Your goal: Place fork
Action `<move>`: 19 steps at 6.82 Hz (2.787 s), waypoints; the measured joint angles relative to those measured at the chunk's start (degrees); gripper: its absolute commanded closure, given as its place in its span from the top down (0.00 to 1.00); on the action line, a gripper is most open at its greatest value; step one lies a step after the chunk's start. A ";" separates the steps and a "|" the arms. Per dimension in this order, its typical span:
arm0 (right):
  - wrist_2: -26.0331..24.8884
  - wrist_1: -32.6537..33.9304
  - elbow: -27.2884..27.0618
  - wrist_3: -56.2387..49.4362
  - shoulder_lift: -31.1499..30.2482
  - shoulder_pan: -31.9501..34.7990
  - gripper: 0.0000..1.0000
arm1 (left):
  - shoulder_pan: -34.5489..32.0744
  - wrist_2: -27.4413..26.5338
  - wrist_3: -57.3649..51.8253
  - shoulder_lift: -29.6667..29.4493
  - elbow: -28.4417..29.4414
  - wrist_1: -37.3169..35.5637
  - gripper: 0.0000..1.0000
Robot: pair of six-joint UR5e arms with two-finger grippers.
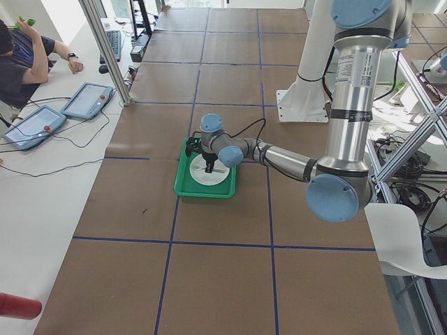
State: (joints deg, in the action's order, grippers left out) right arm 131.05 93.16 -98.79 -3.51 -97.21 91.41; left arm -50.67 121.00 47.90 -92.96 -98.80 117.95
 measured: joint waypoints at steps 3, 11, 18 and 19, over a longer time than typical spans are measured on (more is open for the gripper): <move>0.00 0.00 0.00 0.02 0.00 0.00 1.00 | -2.22 -0.06 -2.74 3.21 0.59 0.58 0.00; 0.00 0.00 0.00 0.01 0.00 0.00 1.00 | -2.00 -0.07 -1.11 2.59 3.75 0.71 1.00; 0.00 0.00 0.00 0.02 0.00 0.00 1.00 | -8.31 0.03 -1.66 3.54 -6.73 0.02 1.00; 0.00 0.00 0.00 0.02 0.00 0.00 1.00 | -11.20 0.07 -3.68 3.48 -8.07 -0.20 1.00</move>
State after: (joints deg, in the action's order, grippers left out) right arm 131.05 93.16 -98.79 -3.49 -97.21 91.41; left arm -61.87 121.07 44.22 -89.48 -106.88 117.74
